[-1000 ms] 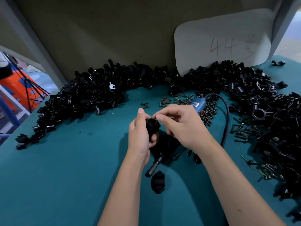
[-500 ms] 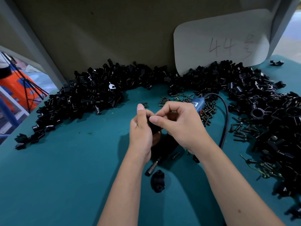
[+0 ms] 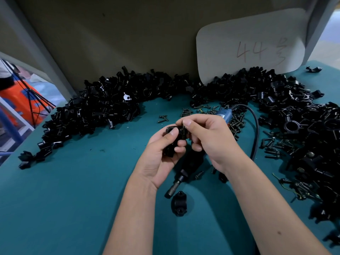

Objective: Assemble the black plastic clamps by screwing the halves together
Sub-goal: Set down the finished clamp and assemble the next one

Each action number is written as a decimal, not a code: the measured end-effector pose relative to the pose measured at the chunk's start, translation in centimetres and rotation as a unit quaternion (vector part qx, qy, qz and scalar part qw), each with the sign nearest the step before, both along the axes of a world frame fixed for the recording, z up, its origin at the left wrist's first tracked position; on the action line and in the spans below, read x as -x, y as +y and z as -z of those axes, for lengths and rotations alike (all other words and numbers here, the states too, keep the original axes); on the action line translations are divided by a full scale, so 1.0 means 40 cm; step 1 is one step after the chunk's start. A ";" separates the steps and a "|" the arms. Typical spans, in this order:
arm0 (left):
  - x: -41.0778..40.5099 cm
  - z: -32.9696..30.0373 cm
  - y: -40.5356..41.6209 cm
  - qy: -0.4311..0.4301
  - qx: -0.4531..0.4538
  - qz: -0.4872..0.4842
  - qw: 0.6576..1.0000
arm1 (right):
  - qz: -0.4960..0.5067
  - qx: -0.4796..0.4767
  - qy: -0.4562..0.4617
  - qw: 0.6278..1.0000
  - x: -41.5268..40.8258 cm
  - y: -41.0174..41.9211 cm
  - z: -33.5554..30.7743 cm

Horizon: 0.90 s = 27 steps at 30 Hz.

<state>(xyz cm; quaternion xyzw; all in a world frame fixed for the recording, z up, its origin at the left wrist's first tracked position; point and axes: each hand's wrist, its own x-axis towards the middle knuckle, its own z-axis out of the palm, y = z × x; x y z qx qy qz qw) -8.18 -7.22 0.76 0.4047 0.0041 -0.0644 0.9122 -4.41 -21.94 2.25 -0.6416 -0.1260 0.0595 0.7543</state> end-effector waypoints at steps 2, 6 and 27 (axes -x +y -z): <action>0.001 0.002 -0.002 -0.005 -0.010 0.004 1.000 | 0.011 -0.015 0.009 1.000 0.001 -0.001 -0.002; 0.002 0.005 -0.006 -0.027 -0.052 0.009 0.998 | 0.014 -0.041 0.023 0.999 0.002 -0.008 -0.003; 0.012 0.005 0.000 -0.043 -0.040 -0.001 0.998 | -0.024 -0.070 0.018 0.997 0.013 0.003 0.000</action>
